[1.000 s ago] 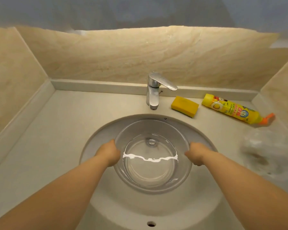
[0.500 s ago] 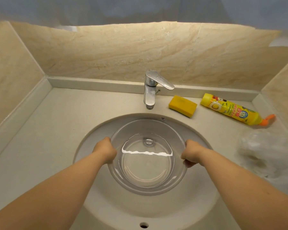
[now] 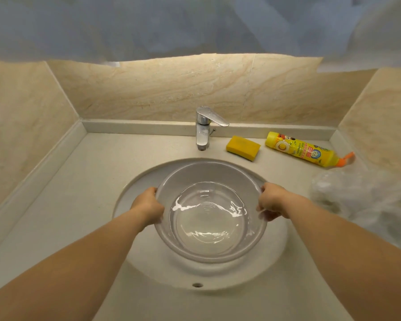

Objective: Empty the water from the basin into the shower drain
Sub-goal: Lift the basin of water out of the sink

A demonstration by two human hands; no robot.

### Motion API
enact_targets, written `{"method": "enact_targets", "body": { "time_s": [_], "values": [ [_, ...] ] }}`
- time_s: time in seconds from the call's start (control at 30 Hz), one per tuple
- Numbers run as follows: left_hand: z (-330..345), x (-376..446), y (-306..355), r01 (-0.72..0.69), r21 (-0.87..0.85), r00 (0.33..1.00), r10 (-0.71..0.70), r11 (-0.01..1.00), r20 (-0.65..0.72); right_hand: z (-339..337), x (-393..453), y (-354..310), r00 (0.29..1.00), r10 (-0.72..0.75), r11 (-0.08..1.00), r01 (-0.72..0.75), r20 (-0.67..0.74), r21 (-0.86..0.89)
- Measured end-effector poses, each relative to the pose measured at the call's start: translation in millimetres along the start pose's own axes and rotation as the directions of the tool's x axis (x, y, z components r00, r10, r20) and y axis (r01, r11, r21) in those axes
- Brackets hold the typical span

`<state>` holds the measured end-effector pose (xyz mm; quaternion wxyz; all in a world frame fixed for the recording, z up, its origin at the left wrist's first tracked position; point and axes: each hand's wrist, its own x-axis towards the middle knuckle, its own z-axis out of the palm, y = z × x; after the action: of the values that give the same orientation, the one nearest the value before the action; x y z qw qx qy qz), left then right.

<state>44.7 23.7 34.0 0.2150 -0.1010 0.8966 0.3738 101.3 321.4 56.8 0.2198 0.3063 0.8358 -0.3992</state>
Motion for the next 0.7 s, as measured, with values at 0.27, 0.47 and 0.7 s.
{"method": "enact_targets", "body": {
  "time_s": [0.27, 0.47, 0.7],
  "values": [
    [-22.1, -51.5, 15.4, -0.177, -0.018, 0.983, 0.178, 0.984, 0.053, -11.8, -86.9, 15.6, 0.987, -0.008, 0.998, 0.018, -0.158, 0.062],
    [-38.4, -99.2, 35.0, -0.341, 0.014, 0.927, 0.334, 0.94, 0.17, -10.1, -174.3, 41.1, 0.951, 0.058, 0.983, -0.002, -0.303, 0.182],
    [-13.8, -163.8, 51.3, -0.417, 0.047, 0.859, 0.378, 0.908, 0.345, -4.1, -271.5, 109.9, 0.903, 0.216, 0.939, -0.088, -0.371, 0.331]
  ]
}}
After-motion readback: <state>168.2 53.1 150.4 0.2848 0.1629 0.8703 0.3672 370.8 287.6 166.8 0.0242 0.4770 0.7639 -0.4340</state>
